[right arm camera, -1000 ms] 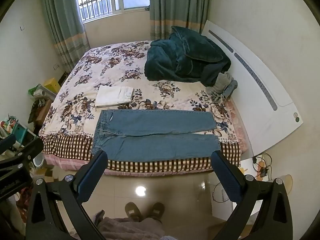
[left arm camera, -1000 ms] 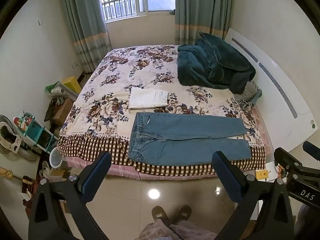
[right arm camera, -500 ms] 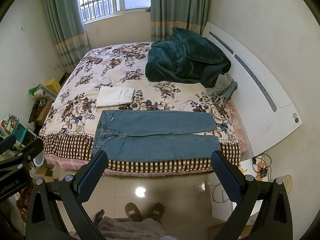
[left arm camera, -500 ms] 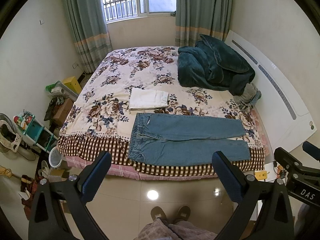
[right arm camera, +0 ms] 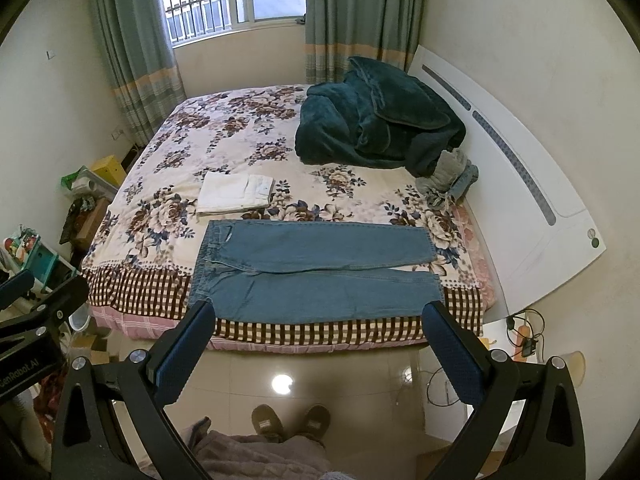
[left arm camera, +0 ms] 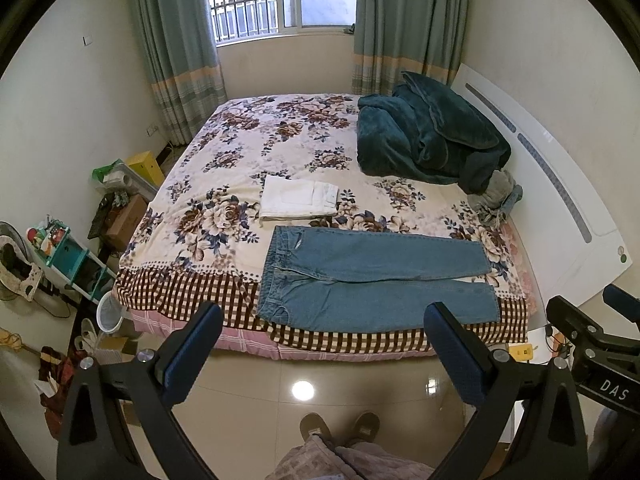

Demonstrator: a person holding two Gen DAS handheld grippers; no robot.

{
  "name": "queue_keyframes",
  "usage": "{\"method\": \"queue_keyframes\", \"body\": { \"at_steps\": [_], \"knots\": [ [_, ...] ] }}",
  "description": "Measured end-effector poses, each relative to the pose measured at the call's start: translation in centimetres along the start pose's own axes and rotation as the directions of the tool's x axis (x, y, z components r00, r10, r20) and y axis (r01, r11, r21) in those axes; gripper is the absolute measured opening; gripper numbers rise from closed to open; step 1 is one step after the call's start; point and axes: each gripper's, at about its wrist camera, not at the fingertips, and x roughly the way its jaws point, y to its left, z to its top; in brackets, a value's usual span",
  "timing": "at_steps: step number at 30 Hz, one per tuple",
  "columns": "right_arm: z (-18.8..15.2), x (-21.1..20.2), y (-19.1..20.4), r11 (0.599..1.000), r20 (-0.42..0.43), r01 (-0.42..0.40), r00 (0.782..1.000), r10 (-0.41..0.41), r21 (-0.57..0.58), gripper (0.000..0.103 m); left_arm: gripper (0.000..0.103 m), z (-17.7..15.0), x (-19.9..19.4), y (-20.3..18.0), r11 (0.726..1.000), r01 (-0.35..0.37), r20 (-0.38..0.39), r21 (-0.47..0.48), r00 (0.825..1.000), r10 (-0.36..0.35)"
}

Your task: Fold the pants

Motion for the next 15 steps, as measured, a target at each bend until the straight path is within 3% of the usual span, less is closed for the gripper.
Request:
{"method": "queue_keyframes", "body": {
  "at_steps": [15],
  "knots": [
    [-0.1, -0.4, 0.6, 1.000, 0.003, 0.001, 1.000, -0.001, 0.000, 0.103, 0.103, 1.3, -0.5, 0.1, 1.000, 0.009, -0.001, -0.005, 1.000, -0.009]
  ]
}}
